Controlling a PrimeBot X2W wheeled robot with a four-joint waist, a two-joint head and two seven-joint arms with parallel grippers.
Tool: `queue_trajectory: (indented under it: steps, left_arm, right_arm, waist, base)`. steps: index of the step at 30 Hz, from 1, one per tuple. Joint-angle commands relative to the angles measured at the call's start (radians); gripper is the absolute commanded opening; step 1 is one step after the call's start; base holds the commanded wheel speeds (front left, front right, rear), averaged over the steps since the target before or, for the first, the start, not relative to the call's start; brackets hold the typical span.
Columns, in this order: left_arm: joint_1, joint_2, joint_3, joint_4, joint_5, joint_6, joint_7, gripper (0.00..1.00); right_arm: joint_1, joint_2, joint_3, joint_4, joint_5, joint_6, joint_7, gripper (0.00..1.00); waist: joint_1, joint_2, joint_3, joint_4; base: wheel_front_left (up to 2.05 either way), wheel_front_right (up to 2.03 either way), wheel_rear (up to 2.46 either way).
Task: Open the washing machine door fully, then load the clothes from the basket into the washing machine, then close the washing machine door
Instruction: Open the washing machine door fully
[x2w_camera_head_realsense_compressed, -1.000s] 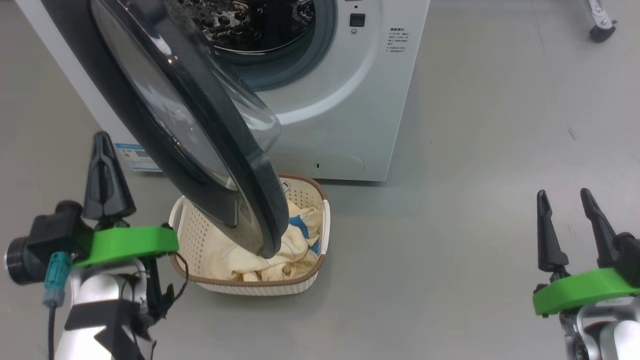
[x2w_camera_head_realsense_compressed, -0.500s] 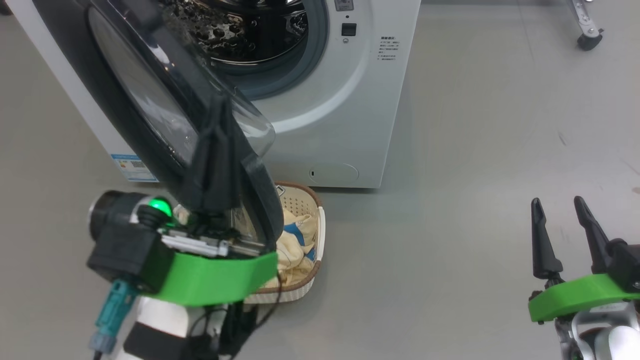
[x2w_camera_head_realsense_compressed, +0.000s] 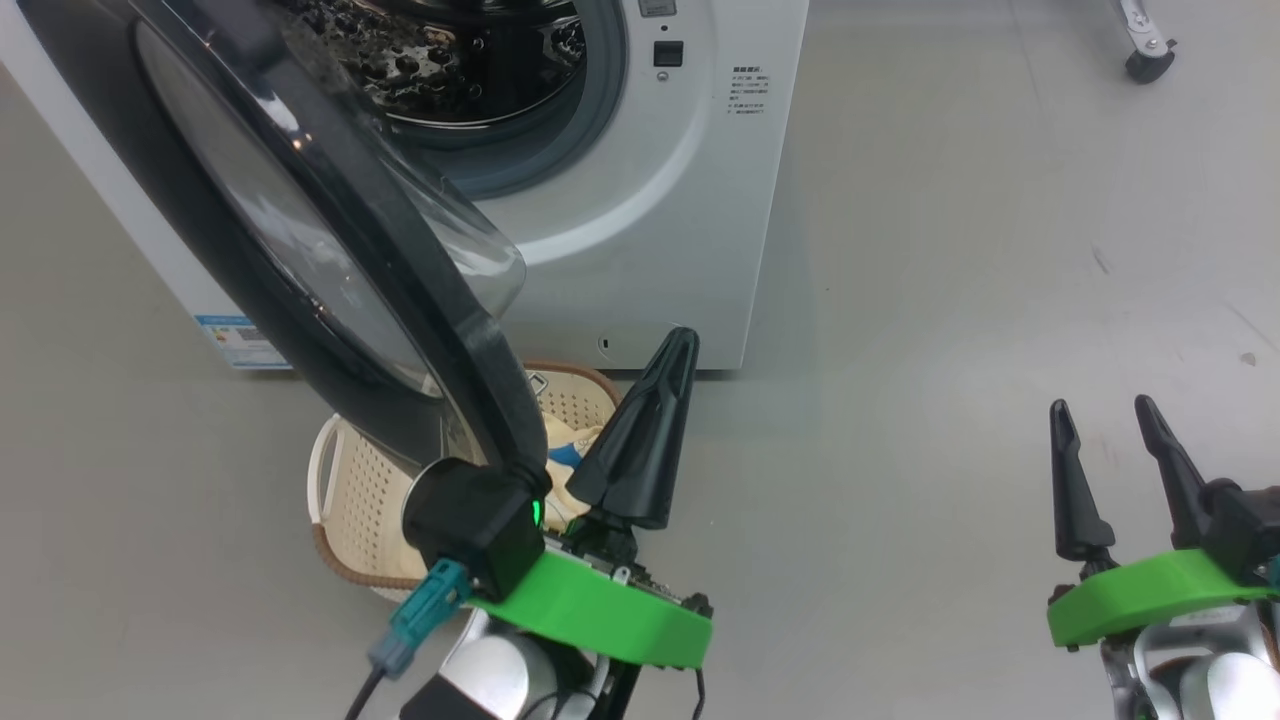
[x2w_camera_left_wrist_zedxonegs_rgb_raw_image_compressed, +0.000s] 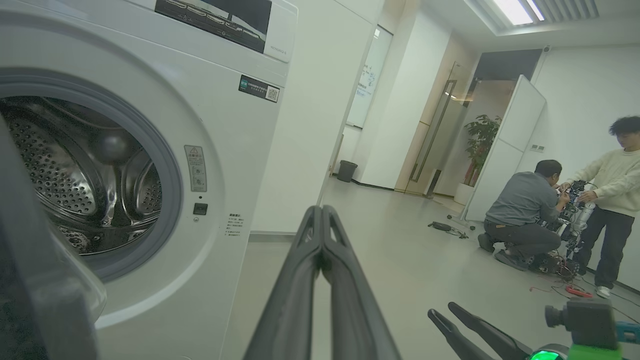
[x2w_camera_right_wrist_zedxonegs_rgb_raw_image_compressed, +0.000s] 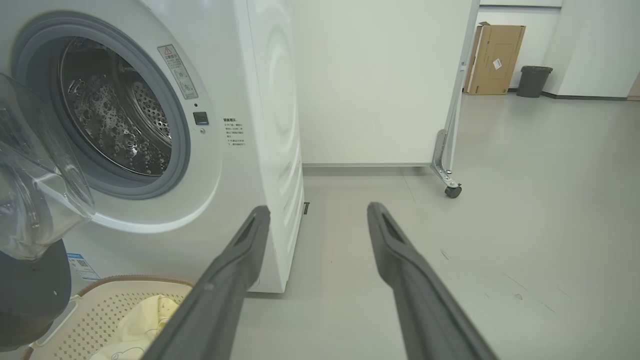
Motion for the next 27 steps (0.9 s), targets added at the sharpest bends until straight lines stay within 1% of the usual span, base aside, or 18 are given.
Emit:
queue_trajectory:
  steps: [1,5,6,13,20,27]
  left_arm:
    - [-0.053,0.002,0.028,-0.012,-0.007,0.008,-0.011,0.0]
    - [-0.08,0.002,0.032,0.102,-0.047,0.031,-0.038,0.0]
    - [-0.095,0.002,0.036,0.16,-0.066,0.04,-0.051,0.0]
    - [-0.142,0.002,0.064,0.334,-0.104,0.062,-0.092,0.0]
    - [-0.169,0.006,0.102,0.443,-0.117,0.072,-0.118,0.0]
    - [-0.163,0.025,0.125,0.496,-0.125,0.075,-0.13,0.0]
  right_arm:
    - [-0.023,-0.008,0.023,-0.033,0.004,-0.003,0.002,1.0]
    - [-0.027,-0.008,0.027,-0.034,0.006,-0.003,0.003,1.0]
    - [-0.029,-0.008,0.028,-0.032,0.006,-0.003,0.003,1.0]
    - [-0.032,-0.008,0.036,-0.031,0.014,-0.003,0.003,1.0]
    - [-0.036,-0.008,0.03,-0.027,0.012,-0.003,0.005,1.0]
    - [-0.038,-0.008,0.024,-0.029,0.008,-0.003,0.003,1.0]
  waist:
    - [0.0,0.0,0.003,-0.002]
    - [0.0,0.0,0.011,-0.006]
    - [0.0,0.0,0.014,-0.007]
    - [0.0,0.0,0.02,-0.013]
    - [0.0,0.0,0.027,-0.014]
    - [0.0,0.0,0.029,-0.016]
  base:
    - [0.0,0.0,0.0]
    - [0.0,0.0,0.0]
    - [0.0,0.0,0.0]
    - [0.0,0.0,0.0]
    - [0.0,0.0,0.0]
    - [0.0,0.0,0.0]
